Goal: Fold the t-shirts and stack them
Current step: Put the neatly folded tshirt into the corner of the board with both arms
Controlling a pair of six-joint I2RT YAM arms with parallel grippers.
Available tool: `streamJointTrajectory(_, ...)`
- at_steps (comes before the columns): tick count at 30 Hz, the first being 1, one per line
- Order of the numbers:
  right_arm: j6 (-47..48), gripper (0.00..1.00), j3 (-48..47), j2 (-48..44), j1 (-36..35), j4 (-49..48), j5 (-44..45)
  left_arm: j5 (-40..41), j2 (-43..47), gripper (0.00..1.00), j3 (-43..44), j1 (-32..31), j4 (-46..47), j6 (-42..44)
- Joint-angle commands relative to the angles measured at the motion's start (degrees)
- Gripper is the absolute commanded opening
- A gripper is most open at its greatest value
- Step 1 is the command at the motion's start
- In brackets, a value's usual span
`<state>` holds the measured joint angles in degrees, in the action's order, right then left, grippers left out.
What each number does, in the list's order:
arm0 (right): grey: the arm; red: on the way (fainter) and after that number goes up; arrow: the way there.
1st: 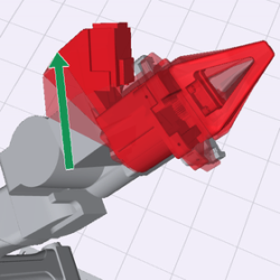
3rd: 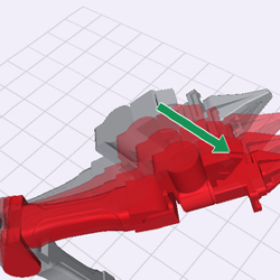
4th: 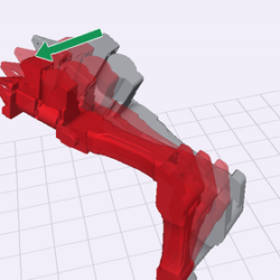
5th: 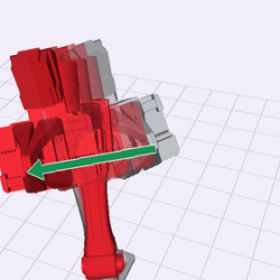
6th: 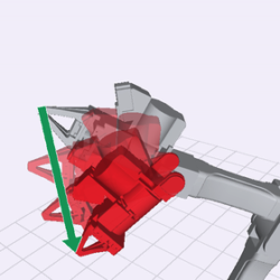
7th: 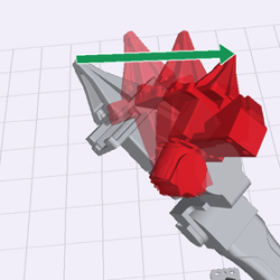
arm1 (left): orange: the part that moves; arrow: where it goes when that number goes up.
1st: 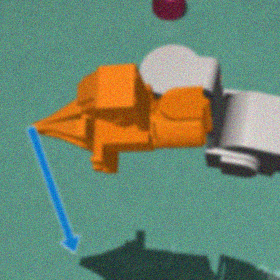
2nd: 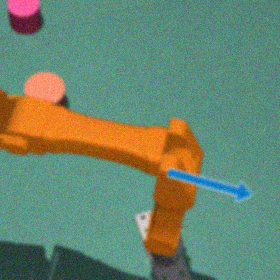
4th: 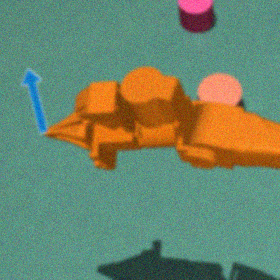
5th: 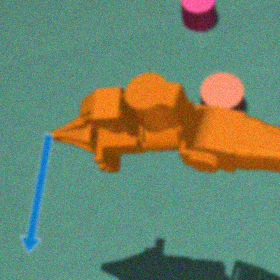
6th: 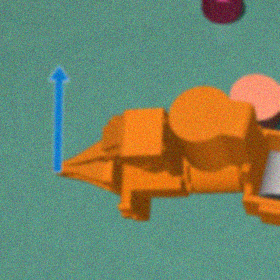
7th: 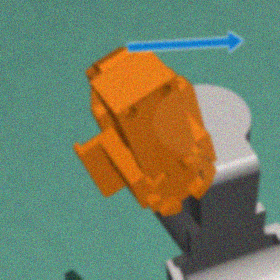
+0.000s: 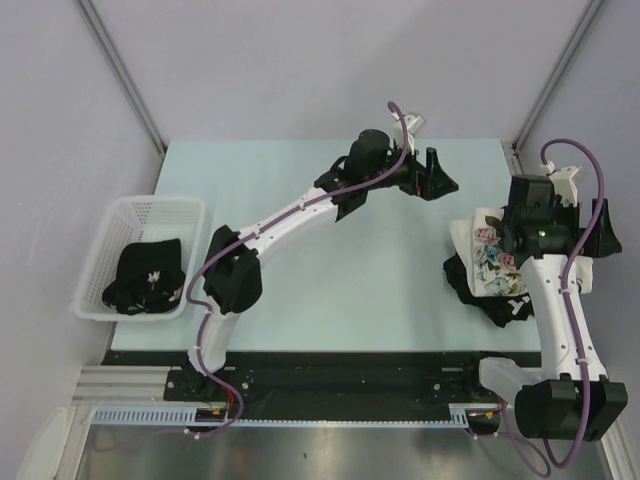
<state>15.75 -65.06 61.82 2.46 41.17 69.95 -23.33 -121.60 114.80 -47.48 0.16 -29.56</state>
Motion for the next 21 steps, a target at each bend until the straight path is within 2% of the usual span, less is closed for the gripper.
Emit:
streamJointTrajectory(1, -6.43, 1.0, -1.74, -1.79, -0.61, 9.8, -1.92, -1.72, 3.56, 1.0, -0.63, 0.29, 3.18, -0.5)
streamJointTrajectory(7, -8.97, 1.0, -1.65, -1.53, -0.53, 14.64, -2.1, -2.16, 3.65, 1.0, -1.16, 0.37, 4.05, -1.46)
streamJointTrajectory(21, -13.2, 1.0, 8.37, -1.27, 0.18, 17.63, -5.97, -2.86, 4.27, 1.0, -1.78, 0.81, 5.37, -2.78)
